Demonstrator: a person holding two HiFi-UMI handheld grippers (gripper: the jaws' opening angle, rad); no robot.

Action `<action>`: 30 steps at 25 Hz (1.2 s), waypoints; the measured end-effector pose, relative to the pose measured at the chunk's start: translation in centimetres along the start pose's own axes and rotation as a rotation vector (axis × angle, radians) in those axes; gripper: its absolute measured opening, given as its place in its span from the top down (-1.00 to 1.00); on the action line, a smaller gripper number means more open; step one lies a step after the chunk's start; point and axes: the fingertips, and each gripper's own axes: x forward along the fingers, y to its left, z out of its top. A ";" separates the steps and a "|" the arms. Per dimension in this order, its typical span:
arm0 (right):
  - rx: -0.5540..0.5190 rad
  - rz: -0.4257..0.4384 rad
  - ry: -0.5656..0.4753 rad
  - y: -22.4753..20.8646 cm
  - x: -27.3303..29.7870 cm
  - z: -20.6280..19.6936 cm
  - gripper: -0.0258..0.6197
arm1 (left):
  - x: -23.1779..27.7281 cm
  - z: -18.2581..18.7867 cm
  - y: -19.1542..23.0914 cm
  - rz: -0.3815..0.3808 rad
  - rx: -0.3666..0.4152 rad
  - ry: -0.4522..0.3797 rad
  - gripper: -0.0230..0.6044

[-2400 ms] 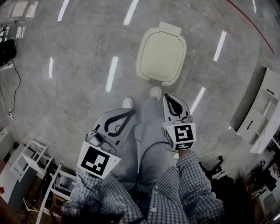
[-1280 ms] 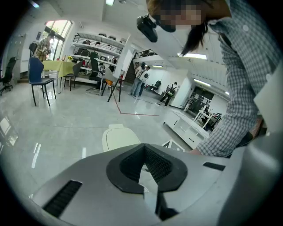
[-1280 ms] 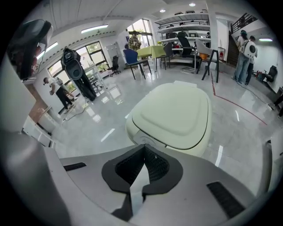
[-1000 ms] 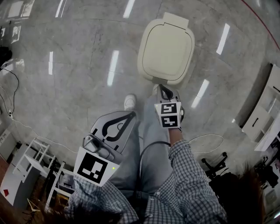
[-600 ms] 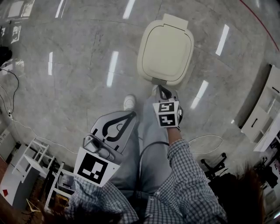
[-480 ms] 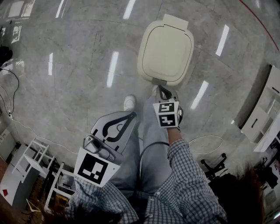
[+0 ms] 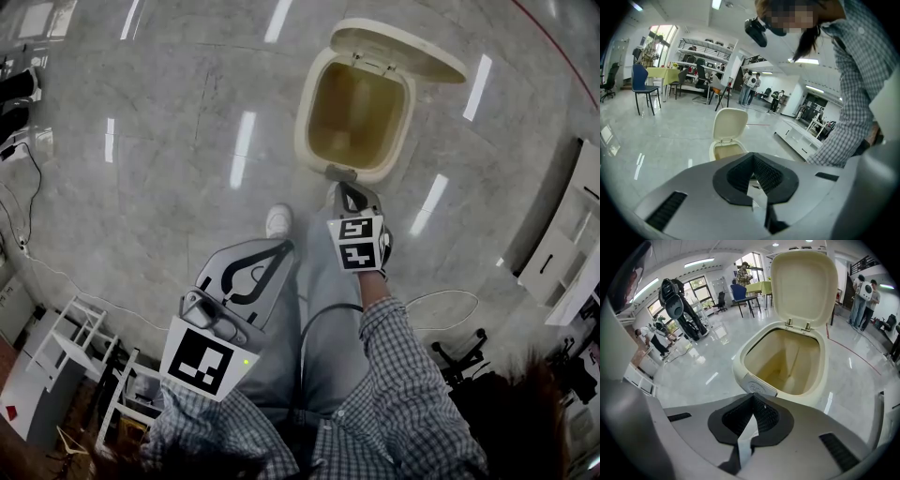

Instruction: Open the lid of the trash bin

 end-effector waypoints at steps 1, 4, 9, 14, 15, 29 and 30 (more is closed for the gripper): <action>0.000 0.000 -0.001 0.0 0.0 0.1 0.86 | -0.1 0.1 0.0 0.000 0.002 -0.001 0.91; 0.003 0.004 -0.001 0.0 0.0 0.1 0.86 | -0.2 0.1 -0.1 0.002 0.001 -0.002 0.91; 0.000 0.062 -0.060 0.7 -1.4 0.4 0.86 | -0.2 0.4 -0.6 -0.003 0.000 -0.010 0.91; -0.056 0.071 -0.092 0.7 -4.6 0.6 0.86 | -0.9 1.1 -0.9 0.009 -0.012 -0.020 0.91; -0.056 0.067 -0.100 0.6 -5.2 0.7 0.86 | -1.0 1.3 -0.8 0.011 -0.012 -0.024 0.91; 0.001 -0.005 -0.239 -1.6 -12.8 5.1 0.86 | -2.9 4.3 -0.9 0.044 -0.008 -0.067 0.91; 0.001 -0.007 -0.250 -1.7 -13.4 5.4 0.86 | -3.1 4.5 -1.1 0.043 -0.004 -0.069 0.91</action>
